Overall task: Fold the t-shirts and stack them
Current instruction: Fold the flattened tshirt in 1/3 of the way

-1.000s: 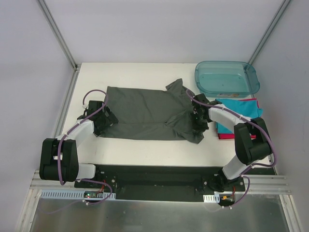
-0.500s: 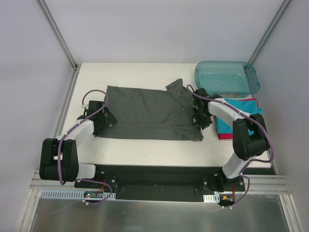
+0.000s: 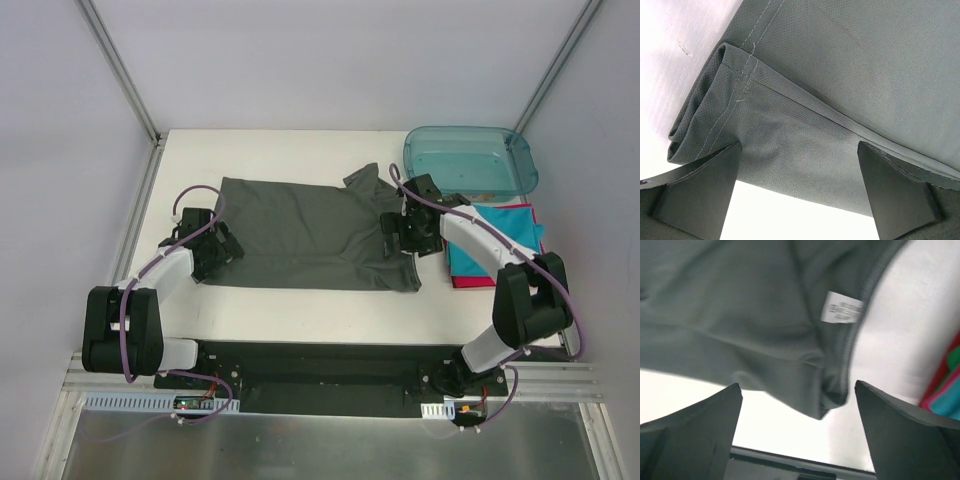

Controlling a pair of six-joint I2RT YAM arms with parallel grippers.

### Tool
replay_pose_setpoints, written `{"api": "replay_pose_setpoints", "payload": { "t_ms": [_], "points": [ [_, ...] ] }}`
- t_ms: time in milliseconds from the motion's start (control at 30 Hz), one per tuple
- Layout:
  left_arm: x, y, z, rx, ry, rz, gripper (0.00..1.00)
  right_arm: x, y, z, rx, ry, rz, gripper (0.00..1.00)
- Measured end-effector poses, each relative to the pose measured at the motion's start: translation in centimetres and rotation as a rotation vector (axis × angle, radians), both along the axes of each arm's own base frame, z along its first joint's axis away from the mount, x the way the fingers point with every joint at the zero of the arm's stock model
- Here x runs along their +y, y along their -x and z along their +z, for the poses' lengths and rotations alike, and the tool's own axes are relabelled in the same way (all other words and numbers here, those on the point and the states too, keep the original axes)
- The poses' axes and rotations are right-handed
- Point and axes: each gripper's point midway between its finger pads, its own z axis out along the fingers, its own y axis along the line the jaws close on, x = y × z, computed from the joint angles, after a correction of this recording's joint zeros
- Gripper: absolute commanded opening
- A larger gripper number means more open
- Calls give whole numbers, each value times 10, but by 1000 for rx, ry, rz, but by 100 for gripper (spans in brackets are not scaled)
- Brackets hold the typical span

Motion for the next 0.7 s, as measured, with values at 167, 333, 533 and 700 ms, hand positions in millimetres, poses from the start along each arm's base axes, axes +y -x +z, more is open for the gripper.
{"api": "replay_pose_setpoints", "payload": {
  "t_ms": [167,333,533,700],
  "points": [
    [-1,0,0,1,2,-11,99,45,4,12,-33,-200,79,96],
    [-1,1,0,2,1,-13,99,63,15,-18,64,-246,87,96],
    [1,2,-1,9,-5,-5,99,38,13,-44,123,-205,-55,97],
    [0,13,-1,5,12,24,99,29,26,-43,105,-233,-103,96]
  ]
}}
